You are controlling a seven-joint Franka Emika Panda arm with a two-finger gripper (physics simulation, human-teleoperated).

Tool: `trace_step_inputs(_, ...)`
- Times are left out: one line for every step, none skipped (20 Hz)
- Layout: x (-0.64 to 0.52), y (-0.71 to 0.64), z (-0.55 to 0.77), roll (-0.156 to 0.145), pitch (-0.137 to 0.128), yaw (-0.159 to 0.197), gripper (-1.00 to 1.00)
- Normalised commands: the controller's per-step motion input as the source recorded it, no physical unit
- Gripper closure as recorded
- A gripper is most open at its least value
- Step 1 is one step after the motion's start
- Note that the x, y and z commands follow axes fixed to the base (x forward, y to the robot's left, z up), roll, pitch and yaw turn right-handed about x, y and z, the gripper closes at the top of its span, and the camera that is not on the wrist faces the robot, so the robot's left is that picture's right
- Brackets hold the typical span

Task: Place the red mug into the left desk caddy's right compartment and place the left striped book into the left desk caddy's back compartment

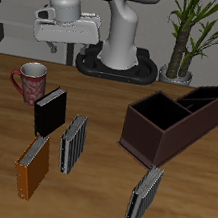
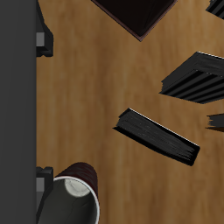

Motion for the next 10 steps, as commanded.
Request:
trace_step_inputs(-0.2,-0.42,0.08,-0.027,-0.069,0.036,-1.0)
trace_step_inputs(-0.18,-0.8,-0.07,-0.22,0.0,-0.154,-1.0)
trace_step_inputs(-0.06,-0.23,-0.04,-0.004,-0.01,-0.009,-1.0)
trace_step_inputs(-0.08,-0.44,-0.16,-0.084,-0.018,0.013,-1.0)
trace_step_inputs(-0.13,-0.38,-0.15,-0.027,-0.017,-0.04,-1.0)
trace_step_inputs(0.02,0.02,0.0,0.0,0.0,0.0,-1.0)
trace_step_inputs(-0.18,-0.39,-0.15,-0.08,-0.04,-0.025,-1.0)
trace_step_inputs(-0.22,-0.35,-0.17,-0.105,-0.114,0.046,-1.0)
trace_step_inputs(-0.02,-0.05,-0.13,0.016,-0.016,-0.004,-1.0)
trace_step_inputs(-0.05,-0.26,-0.36,-0.039,0.035,0.052,-1.0)
